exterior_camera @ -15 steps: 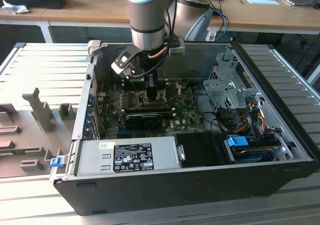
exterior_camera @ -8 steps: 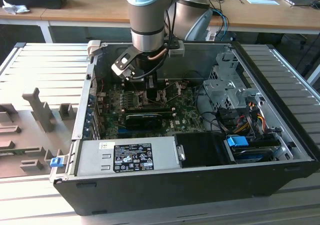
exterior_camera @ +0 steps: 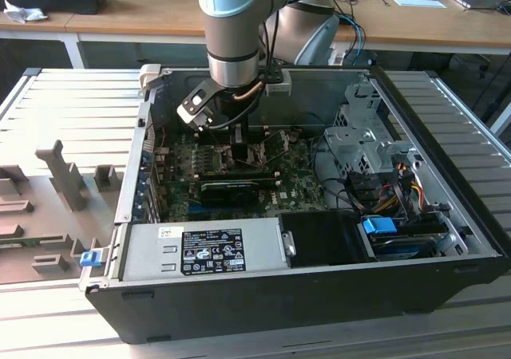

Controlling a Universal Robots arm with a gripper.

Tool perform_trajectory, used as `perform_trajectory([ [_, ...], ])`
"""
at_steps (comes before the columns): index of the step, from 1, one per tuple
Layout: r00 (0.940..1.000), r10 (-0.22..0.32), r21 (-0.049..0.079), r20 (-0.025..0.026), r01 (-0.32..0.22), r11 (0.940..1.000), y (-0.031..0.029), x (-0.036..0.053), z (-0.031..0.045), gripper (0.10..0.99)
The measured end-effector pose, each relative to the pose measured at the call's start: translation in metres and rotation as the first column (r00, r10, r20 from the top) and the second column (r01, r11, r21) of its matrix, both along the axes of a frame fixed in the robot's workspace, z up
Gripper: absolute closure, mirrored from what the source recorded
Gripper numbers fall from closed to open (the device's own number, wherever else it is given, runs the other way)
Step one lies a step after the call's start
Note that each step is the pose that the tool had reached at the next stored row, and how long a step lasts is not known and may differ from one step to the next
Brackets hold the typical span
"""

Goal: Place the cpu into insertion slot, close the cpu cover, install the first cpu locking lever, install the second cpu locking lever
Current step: 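Place the cpu into insertion slot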

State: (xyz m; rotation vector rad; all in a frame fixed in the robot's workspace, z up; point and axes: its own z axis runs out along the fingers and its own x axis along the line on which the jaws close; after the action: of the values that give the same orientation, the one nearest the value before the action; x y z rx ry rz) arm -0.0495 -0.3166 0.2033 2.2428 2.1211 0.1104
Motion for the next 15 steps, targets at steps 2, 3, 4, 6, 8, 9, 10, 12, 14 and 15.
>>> perform_trajectory([
  [2,1.0,0.0,0.0,0.0,0.0,1.0,0.0,0.0,0.0,0.557],
  [3,1.0,0.0,0.0,0.0001,0.0,1.0,0.0,0.0,-0.0001,0.557],
  [4,1.0,0.0,0.0,0.0001,0.0,1.0,0.0,0.0,-0.0001,0.557],
  [6,1.0,0.0,0.0,0.0001,0.0,1.0,0.0,0.0,0.0,0.486],
  [8,1.0,0.0,0.0,0.0001,0.0,1.0,0.0,0.0,0.0,0.486],
  [9,1.0,0.0,0.0,0.0,0.0,1.0,0.0,0.0,0.0,0.486],
  [10,1.0,0.0,0.0,0.0001,0.0,1.0,0.0,0.0,0.0,0.486],
  [12,1.0,0.0,0.0,0.0001,0.0,1.0,0.0,0.0,0.0015,0.486],
  [14,1.0,0.0,0.0,0.0001,0.0,1.0,0.0,0.0,0.0028,0.486],
  [15,1.0,0.0,0.0,0.0001,0.0,1.0,0.0,0.0,0.0035,0.486],
])
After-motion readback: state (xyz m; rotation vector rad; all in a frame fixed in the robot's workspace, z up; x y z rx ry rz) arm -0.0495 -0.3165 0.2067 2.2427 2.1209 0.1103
